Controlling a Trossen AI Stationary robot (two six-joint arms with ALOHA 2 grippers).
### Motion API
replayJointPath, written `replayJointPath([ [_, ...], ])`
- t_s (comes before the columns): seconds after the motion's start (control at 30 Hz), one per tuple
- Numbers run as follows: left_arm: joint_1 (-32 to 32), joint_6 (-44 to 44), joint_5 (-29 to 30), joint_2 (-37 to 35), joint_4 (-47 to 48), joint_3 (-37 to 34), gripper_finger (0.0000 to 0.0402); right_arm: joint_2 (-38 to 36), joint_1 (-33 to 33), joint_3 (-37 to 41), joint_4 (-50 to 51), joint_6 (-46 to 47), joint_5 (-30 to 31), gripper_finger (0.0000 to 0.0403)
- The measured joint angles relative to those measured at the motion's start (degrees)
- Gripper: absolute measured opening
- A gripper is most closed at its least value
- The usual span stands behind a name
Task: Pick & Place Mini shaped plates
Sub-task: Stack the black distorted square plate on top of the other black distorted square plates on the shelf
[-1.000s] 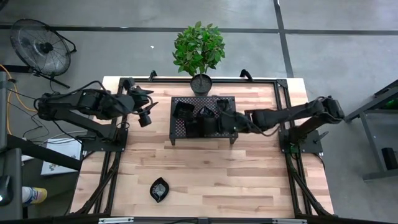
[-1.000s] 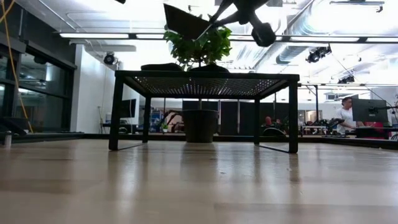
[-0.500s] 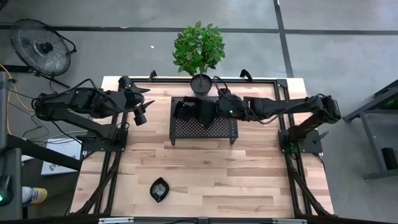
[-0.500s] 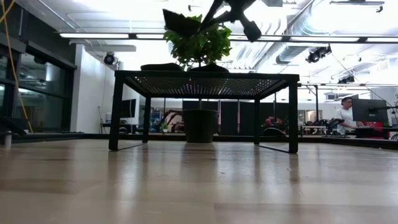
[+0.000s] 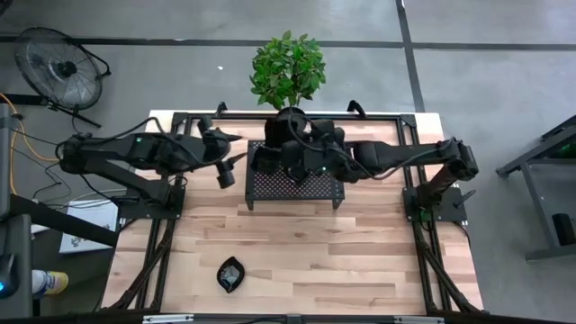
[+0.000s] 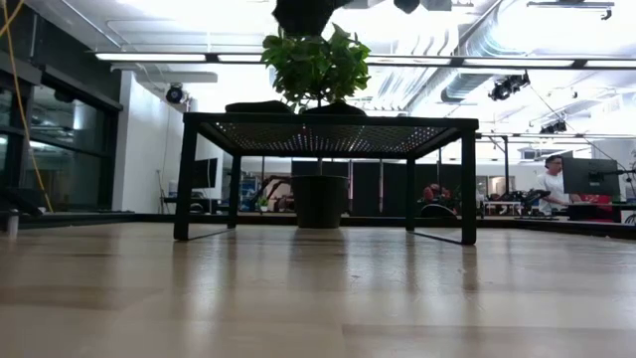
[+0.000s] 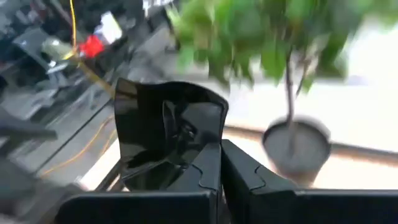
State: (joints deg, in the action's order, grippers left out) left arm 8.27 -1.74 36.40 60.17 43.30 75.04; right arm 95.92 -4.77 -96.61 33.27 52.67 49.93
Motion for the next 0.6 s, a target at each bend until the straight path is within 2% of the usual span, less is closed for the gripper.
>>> replayJointPath([
  [0.1, 0.0, 0.0, 1.6, 2.2, -5.2, 0.0, 0.0204, 0.4, -2.2, -0.2, -4.3, -9.2, 8.0, 0.0000],
  [0.2, 0.0, 0.0, 3.6, 4.5, -9.7, 0.0, 0.0205, 0.6, -4.3, -0.1, -9.2, -19.2, 12.8, 0.0000],
  [0.4, 0.0, 1.3, 5.1, 8.3, -17.0, 0.0, 0.0204, 0.6, -7.8, -0.1, -14.9, -35.2, 19.7, 0.0000],
  [0.6, 0.0, 1.5, 5.9, 10.4, -23.8, 0.0, 0.0204, 0.6, -9.7, -0.1, -16.4, -41.4, 21.8, 0.0000],
])
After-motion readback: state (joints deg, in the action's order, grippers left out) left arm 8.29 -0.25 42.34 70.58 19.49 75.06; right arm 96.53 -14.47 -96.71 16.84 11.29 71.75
